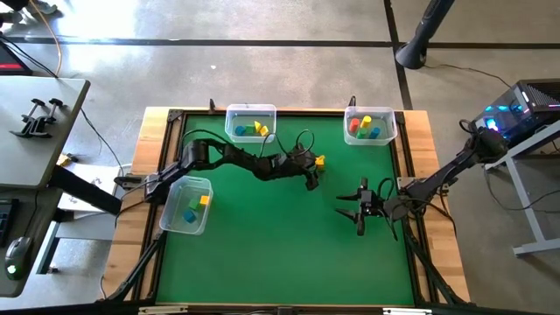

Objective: Sort blocks by size
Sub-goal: Put the yellow square block into the bottom transparent bin

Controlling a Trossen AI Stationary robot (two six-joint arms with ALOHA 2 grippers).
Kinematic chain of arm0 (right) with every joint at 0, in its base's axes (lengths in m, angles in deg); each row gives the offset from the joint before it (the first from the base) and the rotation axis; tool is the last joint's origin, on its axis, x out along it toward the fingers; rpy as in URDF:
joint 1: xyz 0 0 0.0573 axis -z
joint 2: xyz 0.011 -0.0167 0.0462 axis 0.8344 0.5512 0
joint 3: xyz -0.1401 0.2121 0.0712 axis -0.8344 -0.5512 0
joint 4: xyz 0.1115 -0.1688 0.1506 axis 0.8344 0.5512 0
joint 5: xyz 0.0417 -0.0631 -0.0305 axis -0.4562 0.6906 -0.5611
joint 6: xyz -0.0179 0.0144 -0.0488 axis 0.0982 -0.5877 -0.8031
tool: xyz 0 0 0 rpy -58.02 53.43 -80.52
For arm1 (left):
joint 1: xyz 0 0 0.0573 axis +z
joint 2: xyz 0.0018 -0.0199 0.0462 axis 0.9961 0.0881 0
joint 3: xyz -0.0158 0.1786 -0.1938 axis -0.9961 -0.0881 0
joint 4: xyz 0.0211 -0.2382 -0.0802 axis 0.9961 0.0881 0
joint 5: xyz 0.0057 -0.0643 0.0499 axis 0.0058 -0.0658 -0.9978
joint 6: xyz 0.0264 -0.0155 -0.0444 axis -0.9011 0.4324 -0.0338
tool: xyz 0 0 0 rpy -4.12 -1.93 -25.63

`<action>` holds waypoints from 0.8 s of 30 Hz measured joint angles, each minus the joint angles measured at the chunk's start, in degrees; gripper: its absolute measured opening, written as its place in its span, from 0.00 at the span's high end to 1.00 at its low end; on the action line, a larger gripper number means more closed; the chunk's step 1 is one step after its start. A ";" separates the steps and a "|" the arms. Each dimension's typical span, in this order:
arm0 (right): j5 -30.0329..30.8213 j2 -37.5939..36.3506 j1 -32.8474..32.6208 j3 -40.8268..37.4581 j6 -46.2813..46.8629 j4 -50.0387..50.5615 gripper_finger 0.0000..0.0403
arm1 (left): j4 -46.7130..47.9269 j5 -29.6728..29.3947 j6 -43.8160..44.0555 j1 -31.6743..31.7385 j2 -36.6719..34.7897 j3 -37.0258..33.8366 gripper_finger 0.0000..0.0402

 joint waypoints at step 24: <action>0.00 0.00 0.01 0.02 0.87 0.21 0.52 | -5.21 2.65 0.71 -2.40 0.09 0.04 0.74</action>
